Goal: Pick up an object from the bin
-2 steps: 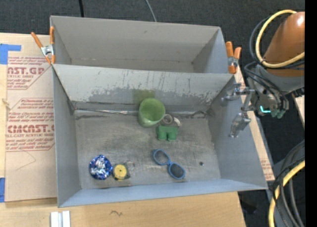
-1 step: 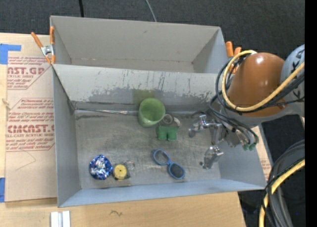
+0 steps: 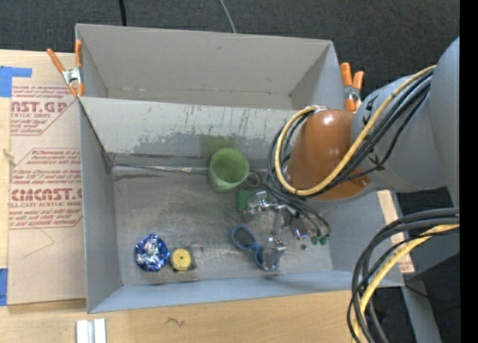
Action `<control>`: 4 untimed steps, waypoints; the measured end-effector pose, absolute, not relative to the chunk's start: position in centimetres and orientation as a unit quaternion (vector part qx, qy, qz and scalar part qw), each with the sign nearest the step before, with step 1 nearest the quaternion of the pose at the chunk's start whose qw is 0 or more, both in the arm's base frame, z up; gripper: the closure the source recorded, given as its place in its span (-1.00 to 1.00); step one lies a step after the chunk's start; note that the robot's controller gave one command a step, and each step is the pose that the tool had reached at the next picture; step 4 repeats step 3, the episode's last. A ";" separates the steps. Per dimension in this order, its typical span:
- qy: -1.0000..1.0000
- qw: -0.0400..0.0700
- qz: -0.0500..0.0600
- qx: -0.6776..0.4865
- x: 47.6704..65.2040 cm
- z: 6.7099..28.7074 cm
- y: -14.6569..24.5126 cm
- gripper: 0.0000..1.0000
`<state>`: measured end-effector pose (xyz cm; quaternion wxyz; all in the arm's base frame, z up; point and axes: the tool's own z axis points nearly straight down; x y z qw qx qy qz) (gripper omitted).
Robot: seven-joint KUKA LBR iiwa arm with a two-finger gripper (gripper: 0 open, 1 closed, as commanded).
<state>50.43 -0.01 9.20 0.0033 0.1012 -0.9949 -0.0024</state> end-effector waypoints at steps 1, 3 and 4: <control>-0.992 -0.003 -0.001 0.123 49.8 7.2 -0.2 -1.00; -0.974 -0.005 0.000 0.225 52.3 20.3 1.5 1.00; -0.974 -0.005 0.000 0.225 52.3 20.3 1.5 1.00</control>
Offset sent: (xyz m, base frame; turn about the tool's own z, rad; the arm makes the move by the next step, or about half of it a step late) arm -0.0078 -0.0032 -0.0220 -0.0434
